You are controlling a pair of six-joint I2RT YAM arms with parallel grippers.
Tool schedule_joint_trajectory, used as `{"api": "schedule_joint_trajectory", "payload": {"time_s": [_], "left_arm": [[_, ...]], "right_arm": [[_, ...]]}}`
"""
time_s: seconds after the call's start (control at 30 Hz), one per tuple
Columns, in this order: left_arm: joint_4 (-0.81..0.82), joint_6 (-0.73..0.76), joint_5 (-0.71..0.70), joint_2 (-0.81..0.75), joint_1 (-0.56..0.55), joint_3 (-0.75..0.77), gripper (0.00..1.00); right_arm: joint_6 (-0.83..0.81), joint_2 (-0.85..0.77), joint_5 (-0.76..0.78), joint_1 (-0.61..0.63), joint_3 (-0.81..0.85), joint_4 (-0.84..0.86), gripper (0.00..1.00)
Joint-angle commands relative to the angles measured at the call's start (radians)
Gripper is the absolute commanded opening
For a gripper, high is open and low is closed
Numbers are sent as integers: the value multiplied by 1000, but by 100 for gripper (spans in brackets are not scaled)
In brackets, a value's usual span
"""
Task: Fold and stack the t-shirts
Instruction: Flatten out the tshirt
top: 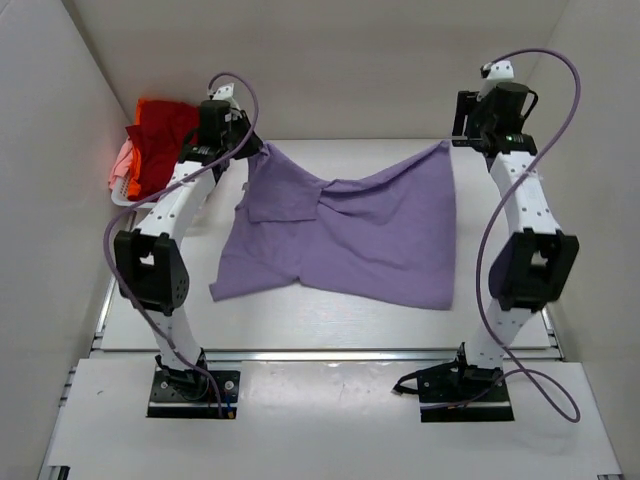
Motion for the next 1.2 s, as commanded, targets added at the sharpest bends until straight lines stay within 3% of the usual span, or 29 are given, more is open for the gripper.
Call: {"api": "schedule_joint_trajectory", "payload": {"time_s": [0.0,0.03,0.07,0.17,0.3,0.47,0.6,0.73,1.17], "left_arm": [[49,9,-40,-16,19,89,28],[61,10,-55,-45,22,69,29],[79,7,-55,-66,30,-4,32],[118,-22,-38,-216,44,-245,41],[75,-20,-71,-469,27,-565,48],[-28,-17,-129,-586,6,-795,48],[-36,1,-170,-603,39,-951,57],[-16,36,-213,-511,58,-948,62],[11,75,-285,-391,92,-959,59]], "right_arm": [[-27,77,147,-19,201,-68,67],[-32,77,159,-17,186,-80,76],[-26,71,172,-13,172,-88,78],[28,-5,157,-25,10,-120,77],[89,-191,159,12,-342,-117,72],[198,-350,129,71,-685,-136,70],[272,-398,120,148,-823,-145,70],[326,-441,80,173,-908,-108,71],[332,-464,7,144,-997,-90,72]]}}
